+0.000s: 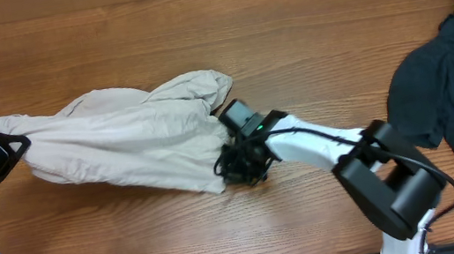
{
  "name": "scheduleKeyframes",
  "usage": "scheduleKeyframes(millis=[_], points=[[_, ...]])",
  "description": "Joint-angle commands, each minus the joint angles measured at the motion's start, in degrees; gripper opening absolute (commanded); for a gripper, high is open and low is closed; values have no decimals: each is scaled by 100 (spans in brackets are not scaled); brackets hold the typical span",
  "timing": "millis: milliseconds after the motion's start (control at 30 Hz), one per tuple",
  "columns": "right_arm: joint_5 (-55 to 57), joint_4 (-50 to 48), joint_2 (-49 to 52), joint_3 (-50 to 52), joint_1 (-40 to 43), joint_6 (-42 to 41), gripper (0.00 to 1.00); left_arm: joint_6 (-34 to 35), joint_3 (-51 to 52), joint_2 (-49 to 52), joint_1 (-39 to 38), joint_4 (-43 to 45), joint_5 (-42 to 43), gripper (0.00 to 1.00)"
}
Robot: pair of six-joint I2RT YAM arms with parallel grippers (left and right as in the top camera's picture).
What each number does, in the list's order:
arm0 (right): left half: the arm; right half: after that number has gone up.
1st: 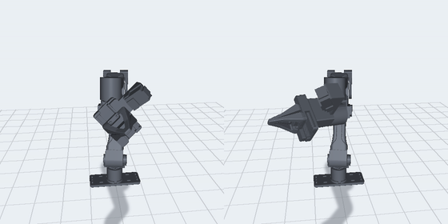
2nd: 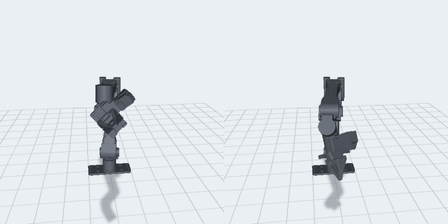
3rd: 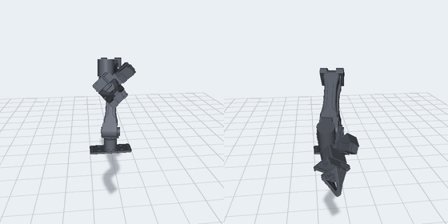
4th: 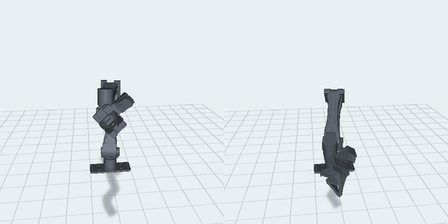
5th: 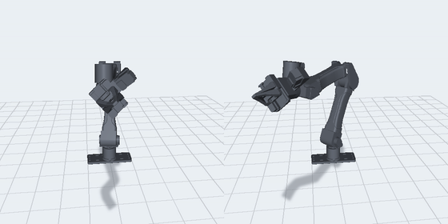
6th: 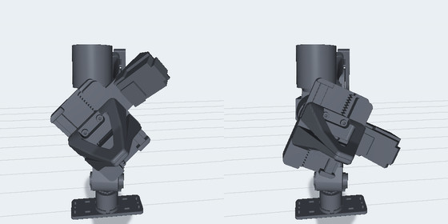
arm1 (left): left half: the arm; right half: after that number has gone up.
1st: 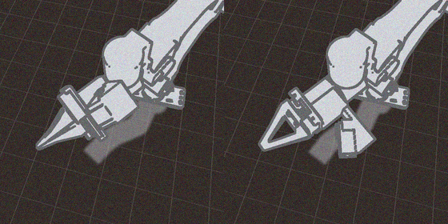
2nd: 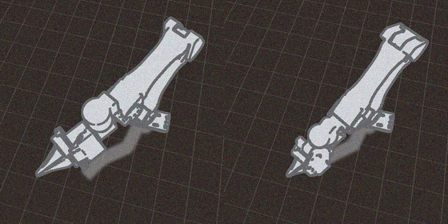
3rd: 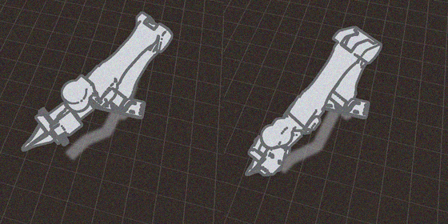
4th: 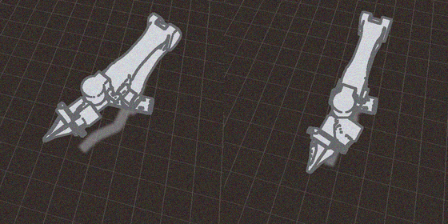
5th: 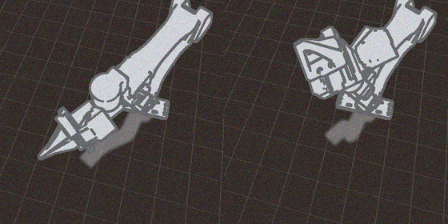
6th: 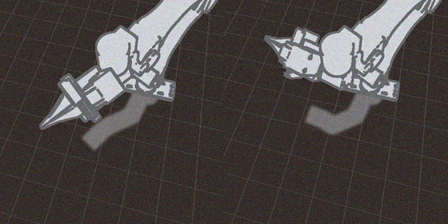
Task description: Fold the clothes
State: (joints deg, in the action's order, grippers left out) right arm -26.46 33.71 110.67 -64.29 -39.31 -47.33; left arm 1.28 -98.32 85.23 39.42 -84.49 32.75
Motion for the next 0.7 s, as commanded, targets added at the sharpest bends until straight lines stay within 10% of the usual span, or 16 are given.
scheduleKeyframes(millis=[0, 433, 667], points=[[922, 267, -894, 48, 37, 560, 4, -162, -210, -140, 33, 28, 81, 4], [2876, 1867, -3991, 44, 1078, 1458, 4, -605, -407, -636, 0, -1082, -870, 5], [2752, 2529, -4450, 44, 1078, 1488, 4, 66, -407, -1187, -557, -1233, -2319, 30]])
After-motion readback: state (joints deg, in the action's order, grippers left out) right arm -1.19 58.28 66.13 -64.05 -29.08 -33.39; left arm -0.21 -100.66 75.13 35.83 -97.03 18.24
